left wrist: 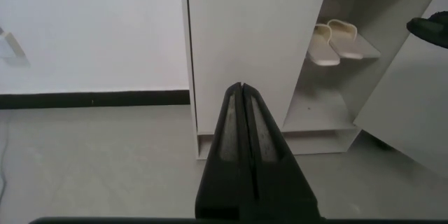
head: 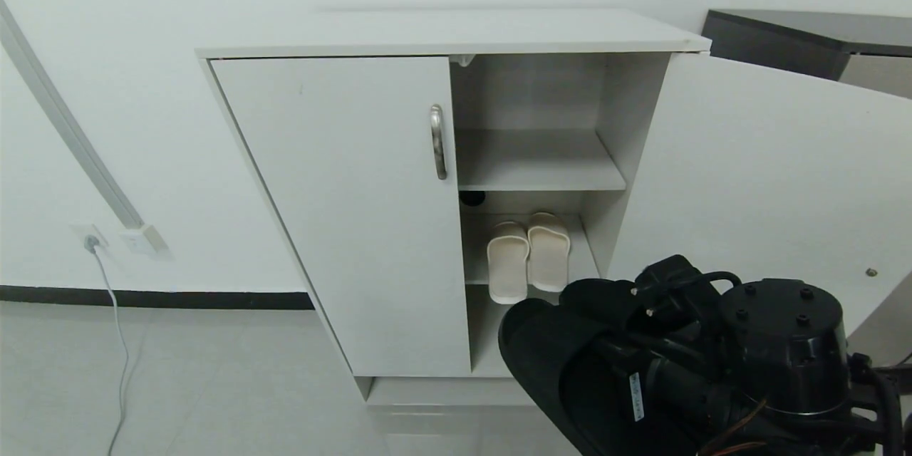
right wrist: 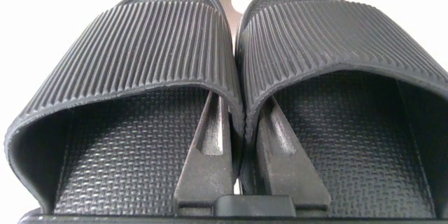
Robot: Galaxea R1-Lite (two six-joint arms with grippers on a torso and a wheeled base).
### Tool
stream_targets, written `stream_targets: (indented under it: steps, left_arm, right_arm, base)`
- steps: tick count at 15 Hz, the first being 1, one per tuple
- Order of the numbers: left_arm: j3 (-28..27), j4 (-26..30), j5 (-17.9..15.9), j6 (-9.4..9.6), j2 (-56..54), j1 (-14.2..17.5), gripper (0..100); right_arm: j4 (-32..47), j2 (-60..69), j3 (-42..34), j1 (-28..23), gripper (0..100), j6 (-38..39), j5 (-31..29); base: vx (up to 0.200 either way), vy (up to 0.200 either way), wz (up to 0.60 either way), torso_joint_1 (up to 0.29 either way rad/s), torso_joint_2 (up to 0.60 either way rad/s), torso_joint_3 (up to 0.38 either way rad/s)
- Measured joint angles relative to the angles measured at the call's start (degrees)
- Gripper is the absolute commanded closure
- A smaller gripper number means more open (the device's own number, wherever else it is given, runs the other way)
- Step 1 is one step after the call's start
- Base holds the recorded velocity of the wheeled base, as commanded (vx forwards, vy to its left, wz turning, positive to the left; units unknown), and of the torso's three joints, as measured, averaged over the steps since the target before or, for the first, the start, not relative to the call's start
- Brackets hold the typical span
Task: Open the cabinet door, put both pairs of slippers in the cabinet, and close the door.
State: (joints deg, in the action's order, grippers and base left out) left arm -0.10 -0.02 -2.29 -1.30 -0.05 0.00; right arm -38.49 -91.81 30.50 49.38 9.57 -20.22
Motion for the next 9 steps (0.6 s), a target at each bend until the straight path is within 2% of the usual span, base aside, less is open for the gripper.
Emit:
stream_targets:
  steps: [1, 3, 9]
  left_arm:
    - [0.0, 0.0, 0.0, 0.00, 0.0, 0.0, 100]
    - [0.0, 0.0, 0.0, 0.00, 0.0, 0.0, 100]
    - [0.0, 0.0, -0.1, 0.05, 0.0, 0.0, 100]
  right_arm:
    - [0.0, 0.0, 0.0, 0.1, 100, 0.0, 0.0]
    - [0.0, -0.1, -0.2, 0.2, 100, 0.0, 0.0]
    - [-0.5, -0.6, -0.3, 1.6, 100, -0.6, -0.3]
  base:
    - [0.000, 0.000, 0.00, -0.012, 0.43, 0.417]
    - [0.000, 0.000, 0.00, -0.002, 0.20, 0.185]
    - [0.000, 0.000, 0.00, 0.000, 0.01, 0.013]
